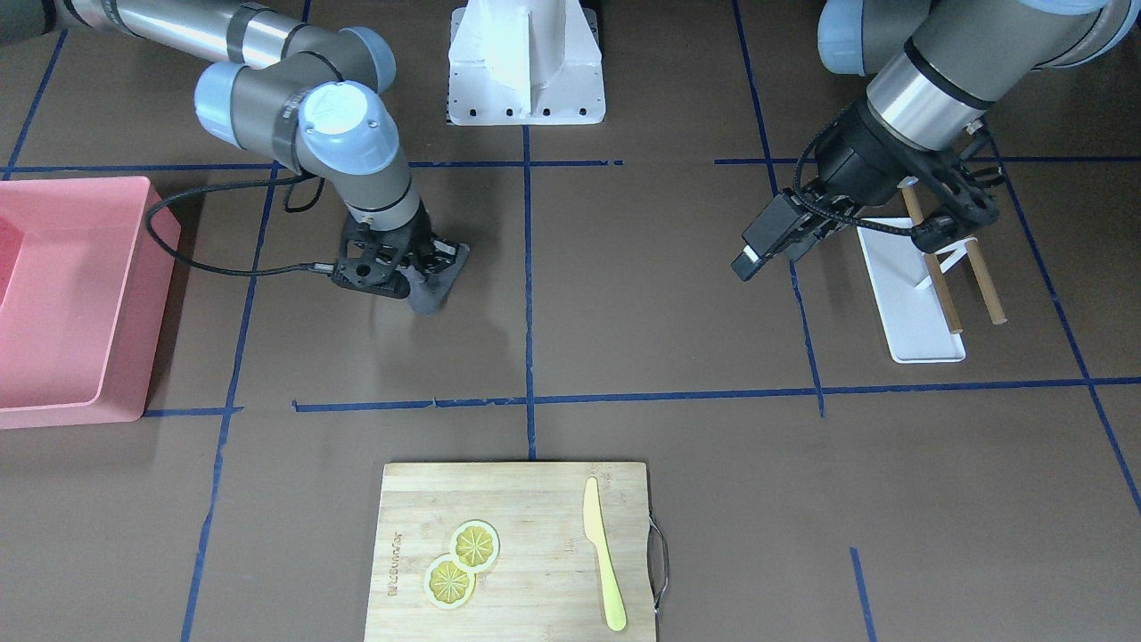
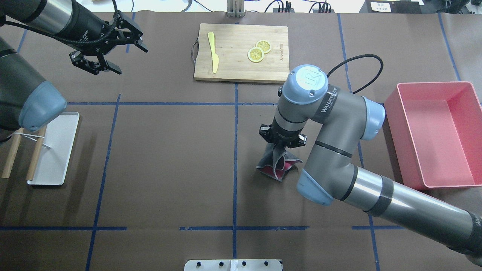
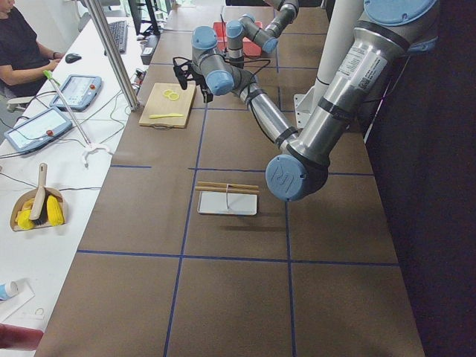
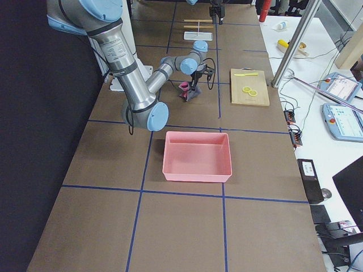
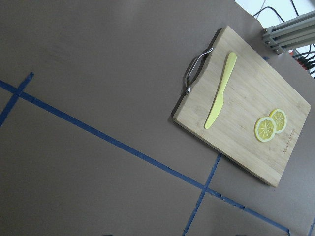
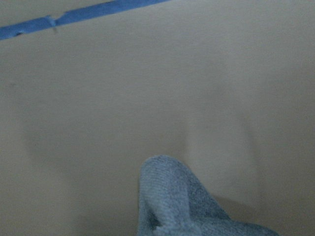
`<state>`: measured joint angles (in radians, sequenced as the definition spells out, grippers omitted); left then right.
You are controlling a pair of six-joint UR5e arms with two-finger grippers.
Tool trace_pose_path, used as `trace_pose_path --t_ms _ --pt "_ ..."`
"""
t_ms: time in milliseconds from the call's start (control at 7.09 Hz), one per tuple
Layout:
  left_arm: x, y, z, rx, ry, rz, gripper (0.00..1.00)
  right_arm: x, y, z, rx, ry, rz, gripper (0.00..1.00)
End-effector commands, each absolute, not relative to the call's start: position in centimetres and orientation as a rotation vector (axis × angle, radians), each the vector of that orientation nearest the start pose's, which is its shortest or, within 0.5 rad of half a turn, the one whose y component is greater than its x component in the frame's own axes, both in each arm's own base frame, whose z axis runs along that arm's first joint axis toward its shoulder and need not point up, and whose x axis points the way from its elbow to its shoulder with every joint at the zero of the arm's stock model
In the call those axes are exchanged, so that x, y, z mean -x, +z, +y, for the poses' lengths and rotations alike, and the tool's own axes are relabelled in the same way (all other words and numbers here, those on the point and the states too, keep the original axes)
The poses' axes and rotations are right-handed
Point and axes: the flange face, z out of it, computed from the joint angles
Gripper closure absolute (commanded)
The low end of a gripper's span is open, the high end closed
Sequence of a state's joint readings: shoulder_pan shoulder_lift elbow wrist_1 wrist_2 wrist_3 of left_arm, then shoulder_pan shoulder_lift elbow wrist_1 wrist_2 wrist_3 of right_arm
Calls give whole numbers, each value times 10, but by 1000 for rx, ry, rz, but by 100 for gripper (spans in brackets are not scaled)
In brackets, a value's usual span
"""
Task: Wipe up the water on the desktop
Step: 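Press the grey cloth onto the table and wipe with the right gripper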
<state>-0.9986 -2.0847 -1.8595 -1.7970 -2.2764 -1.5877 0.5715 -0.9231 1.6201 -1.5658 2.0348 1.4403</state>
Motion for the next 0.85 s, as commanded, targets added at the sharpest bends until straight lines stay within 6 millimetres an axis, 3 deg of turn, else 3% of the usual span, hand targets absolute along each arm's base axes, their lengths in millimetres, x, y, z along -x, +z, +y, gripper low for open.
trace_pose_path --t_ms 0,141,423,705 --pt "-266 204 -540 102 -534 1179 13 532 253 -450 193 282 -800 100" --pt "-266 204 -540 101 -535 1179 13 489 298 -437 186 275 -779 100" --pt "-266 206 -541 102 -538 1177 11 411 328 -431 140 234 -790 100" --pt "-263 206 -543 100 -542 1176 0 304 319 -462 135 308 -822 100"
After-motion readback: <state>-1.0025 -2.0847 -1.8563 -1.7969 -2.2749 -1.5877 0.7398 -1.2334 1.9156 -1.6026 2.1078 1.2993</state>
